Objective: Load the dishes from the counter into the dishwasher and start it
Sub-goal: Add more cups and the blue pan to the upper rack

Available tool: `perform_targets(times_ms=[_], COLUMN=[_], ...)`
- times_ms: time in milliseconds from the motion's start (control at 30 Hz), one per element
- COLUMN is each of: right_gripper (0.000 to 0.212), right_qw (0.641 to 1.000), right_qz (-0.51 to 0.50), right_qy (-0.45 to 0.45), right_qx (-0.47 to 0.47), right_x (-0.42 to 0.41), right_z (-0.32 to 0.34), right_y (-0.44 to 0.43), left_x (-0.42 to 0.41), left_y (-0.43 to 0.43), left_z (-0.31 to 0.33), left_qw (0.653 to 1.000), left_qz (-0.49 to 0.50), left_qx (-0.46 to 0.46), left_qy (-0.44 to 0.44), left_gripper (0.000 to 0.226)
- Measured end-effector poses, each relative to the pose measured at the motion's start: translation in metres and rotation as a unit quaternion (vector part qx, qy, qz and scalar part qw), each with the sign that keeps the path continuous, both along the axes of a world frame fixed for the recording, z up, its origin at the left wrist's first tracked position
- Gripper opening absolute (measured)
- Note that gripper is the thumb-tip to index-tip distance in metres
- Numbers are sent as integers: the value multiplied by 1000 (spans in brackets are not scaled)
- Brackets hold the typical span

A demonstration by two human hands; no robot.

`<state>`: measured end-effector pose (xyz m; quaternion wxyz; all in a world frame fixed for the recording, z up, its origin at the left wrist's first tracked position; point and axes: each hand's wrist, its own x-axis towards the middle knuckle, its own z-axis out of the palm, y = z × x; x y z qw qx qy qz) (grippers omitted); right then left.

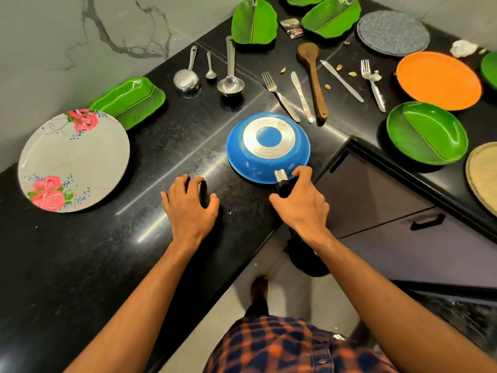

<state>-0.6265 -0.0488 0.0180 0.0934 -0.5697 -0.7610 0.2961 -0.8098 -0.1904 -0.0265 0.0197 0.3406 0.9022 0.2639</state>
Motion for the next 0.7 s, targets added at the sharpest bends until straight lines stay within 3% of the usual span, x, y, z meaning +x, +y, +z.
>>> perform_targets(times_ms=[100, 233, 367, 700], right_gripper=[63, 42, 29, 35], right_qw=[1000, 999, 992, 964], right_qz=[-25, -28, -27, -148], right_qy=[4, 27, 118, 211], right_qx=[-10, -20, -36, 71], right_x=[9, 13, 33, 195], right_z=[-7, -16, -20, -5], right_y=[2, 0, 2, 0], left_x=[14, 30, 42, 137], left_y=[13, 24, 32, 58], left_z=[3, 6, 13, 26], left_qw=[1000, 997, 993, 973], left_qz=[-9, -35, -23, -143], left_qx=[18, 71, 107, 170], left_qy=[-10, -8, -30, -63], left_gripper=[40, 32, 25, 13])
